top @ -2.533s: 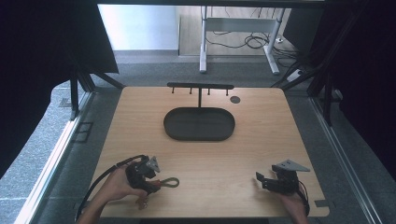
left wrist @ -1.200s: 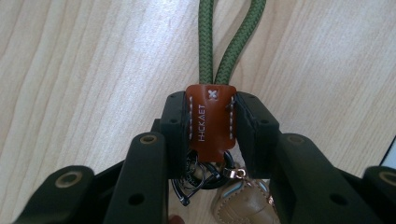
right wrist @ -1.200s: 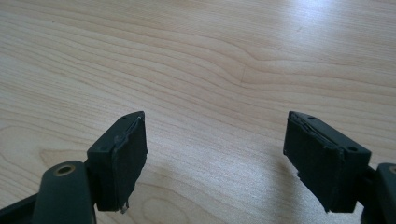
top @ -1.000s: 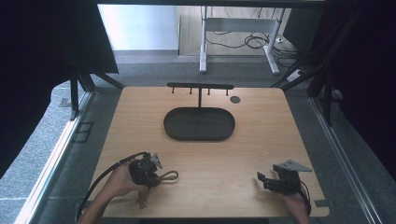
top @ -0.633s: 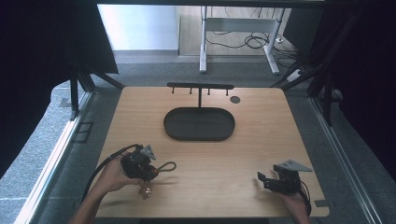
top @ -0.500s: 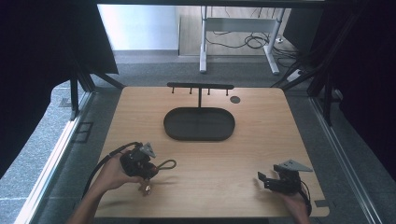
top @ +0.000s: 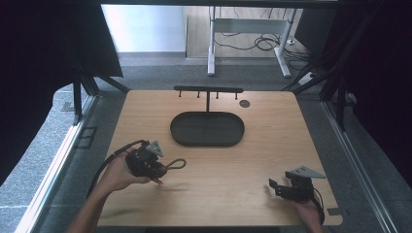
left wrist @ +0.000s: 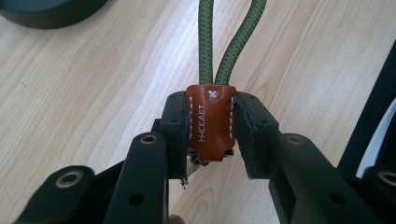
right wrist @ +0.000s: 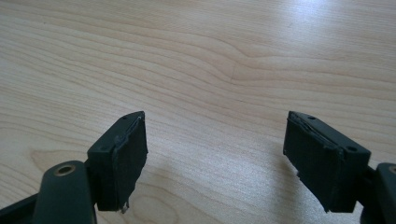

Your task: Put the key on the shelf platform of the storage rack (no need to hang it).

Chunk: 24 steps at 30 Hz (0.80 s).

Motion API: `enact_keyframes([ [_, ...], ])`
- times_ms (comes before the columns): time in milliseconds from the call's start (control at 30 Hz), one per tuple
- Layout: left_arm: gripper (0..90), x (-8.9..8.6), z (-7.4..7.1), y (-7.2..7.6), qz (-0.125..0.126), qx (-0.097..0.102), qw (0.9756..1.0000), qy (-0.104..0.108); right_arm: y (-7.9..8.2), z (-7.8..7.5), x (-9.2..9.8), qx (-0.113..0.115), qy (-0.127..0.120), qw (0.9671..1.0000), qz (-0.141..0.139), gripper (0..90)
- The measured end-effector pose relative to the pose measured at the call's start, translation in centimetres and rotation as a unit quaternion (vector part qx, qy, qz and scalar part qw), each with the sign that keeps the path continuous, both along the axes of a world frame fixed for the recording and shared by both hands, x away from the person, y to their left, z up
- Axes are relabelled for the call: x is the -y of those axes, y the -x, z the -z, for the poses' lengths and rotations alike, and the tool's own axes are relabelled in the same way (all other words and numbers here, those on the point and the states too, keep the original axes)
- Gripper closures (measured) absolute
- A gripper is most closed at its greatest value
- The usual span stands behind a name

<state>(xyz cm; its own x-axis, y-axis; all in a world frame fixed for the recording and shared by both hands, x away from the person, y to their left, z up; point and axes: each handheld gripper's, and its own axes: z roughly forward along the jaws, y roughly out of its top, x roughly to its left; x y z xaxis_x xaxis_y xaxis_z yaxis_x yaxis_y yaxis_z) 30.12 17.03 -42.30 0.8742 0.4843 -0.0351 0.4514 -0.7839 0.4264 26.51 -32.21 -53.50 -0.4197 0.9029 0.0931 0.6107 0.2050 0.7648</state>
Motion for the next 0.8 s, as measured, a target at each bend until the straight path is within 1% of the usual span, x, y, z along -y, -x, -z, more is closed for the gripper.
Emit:
enact_keyframes([
  [167,67.0,0.3,-0.5,-0.4,-0.001,0.004,1.0,-0.003,0.0,0.0,0.0,-0.001,0.0,1.0,0.001,22.1],
  [367,66.9,0.5,-1.3,-0.8,-0.002,0.01,0.9999,0.004,0.0,0.1,0.1,-0.004,0.0,1.0,0.002,22.2],
  [600,66.9,1.0,-2.1,-1.1,0.003,0.014,0.9999,-0.002,-0.1,0.2,0.1,-0.005,-0.001,1.0,0.005,22.5],
  [800,66.9,1.7,-2.2,-1.5,0.004,0.016,0.9998,-0.008,-0.1,0.2,0.1,-0.005,0.002,1.0,0.004,22.9],
])
